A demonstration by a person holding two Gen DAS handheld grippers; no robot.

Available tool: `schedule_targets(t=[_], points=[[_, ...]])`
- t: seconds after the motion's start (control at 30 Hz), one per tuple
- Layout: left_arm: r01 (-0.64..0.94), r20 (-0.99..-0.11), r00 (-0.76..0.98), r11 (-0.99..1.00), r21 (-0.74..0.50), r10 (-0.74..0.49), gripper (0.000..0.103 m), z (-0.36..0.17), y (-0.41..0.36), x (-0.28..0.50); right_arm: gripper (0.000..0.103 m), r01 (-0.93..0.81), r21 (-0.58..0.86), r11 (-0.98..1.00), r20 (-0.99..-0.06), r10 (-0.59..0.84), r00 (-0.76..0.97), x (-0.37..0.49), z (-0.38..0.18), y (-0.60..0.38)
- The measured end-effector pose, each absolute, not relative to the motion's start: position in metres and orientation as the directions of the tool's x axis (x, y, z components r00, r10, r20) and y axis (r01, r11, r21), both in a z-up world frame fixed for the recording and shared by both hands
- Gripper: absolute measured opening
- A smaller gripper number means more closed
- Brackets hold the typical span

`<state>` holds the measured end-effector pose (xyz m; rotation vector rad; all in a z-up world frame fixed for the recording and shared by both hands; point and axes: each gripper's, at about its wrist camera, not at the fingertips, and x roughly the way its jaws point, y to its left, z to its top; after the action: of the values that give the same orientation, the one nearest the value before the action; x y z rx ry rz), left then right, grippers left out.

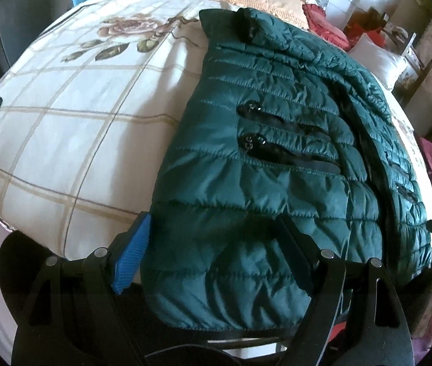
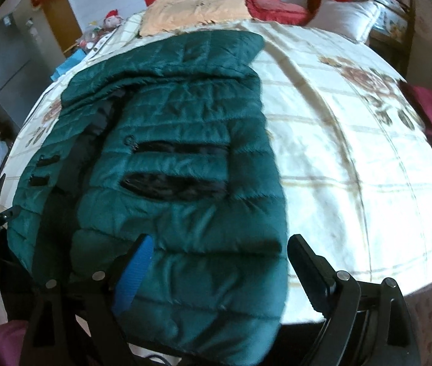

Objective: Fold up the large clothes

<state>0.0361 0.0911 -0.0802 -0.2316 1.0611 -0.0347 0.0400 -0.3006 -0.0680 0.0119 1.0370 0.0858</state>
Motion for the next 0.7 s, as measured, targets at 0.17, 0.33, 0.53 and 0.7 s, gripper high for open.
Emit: schedule_targets(t=[0.17,0.33,0.53,0.7], points=[[-0.094,-0.871,0.467,0.97,-0.223,-0.155,0.082,-0.082,0.1,0.029,0.088,-0.03,0.086,0.996,-0.873,0.09,0.48,0.035,-0.076,-0.317],[-0.124,-0.869,0.436,0.941,-0.314,-0.232,0.082,-0.092,0.114,0.021,0.088,-0.015,0.112,0.994,-0.879,0.106,0.464,0.029,-0.081,-0.326],[-0.111,-0.87,0.437,0.946,-0.304,-0.228,0.082,-0.093,0.109,0.021,0.088,-0.006,0.182,0.983,-0.881,0.166,0.442,0.031,-0.088,-0.333],[-0.096,-0.874,0.433,0.954,-0.285,-0.218,0.082,-0.093,0.104,0.025,0.088,-0.048,0.19,0.981,-0.888,0.192,0.418,0.032,-0.092,-0.324]])
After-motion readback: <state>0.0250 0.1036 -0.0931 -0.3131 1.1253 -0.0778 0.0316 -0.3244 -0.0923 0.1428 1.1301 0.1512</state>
